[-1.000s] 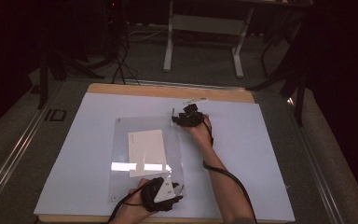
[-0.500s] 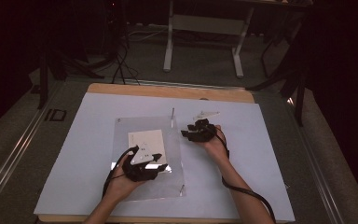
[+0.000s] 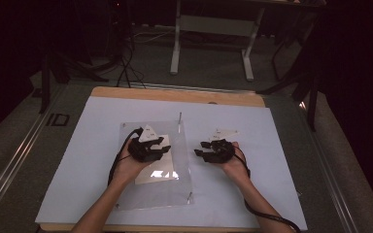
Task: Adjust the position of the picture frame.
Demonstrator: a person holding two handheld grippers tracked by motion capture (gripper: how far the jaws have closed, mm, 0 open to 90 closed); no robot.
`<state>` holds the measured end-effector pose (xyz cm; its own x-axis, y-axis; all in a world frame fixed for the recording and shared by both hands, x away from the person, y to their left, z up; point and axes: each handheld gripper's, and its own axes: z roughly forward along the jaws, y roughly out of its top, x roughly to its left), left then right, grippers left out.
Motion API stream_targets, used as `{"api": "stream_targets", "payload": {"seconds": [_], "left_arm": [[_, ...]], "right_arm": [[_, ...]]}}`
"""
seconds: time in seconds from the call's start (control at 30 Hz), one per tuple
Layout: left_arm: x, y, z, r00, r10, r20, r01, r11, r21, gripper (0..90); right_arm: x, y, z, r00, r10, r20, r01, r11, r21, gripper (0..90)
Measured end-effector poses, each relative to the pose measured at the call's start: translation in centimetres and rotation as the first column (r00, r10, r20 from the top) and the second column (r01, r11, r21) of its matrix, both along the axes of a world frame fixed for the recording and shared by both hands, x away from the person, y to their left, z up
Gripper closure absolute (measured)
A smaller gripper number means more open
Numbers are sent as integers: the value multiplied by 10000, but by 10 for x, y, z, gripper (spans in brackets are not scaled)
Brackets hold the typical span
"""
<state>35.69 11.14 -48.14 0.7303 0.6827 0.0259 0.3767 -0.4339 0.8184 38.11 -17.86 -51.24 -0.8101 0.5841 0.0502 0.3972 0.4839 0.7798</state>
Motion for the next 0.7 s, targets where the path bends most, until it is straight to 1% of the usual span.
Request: {"api": "stream_targets", "payload": {"seconds": [0.03,0.13,0.17,0.37,0.53,0.63,0.67,0.7], "left_arm": [[8,0,2,9999,145,-10,-145,9999,62,548],[18,-2,4,9995,308,-19,-307,9993,191,548],[18,-2,4,9995,308,-19,-307,9993,191,548],[35,-7,5,9985,547,-66,-546,9983,187,547],[47,-11,4,9973,727,-100,-725,9970,267,547],[54,-12,3,9962,857,-131,-852,9959,311,547],[56,-12,3,9961,874,-69,-872,9957,325,547],[58,-12,3,9961,881,-104,-878,9957,282,548]], "right_arm": [[-6,-3,0,10000,63,43,-63,10000,57,537],[-16,-7,0,9998,172,24,-172,9998,94,535],[-16,-7,0,9998,172,24,-172,9998,94,535],[-37,-14,-3,9992,366,132,-367,9993,49,526],[-50,-19,-6,9991,426,49,-427,9989,189,527],[-57,-19,-9,9985,539,10,-539,9981,299,527],[-60,-18,-10,9983,587,8,-587,9977,343,527],[-63,-18,-11,9981,623,-12,-622,9973,381,527]]}}
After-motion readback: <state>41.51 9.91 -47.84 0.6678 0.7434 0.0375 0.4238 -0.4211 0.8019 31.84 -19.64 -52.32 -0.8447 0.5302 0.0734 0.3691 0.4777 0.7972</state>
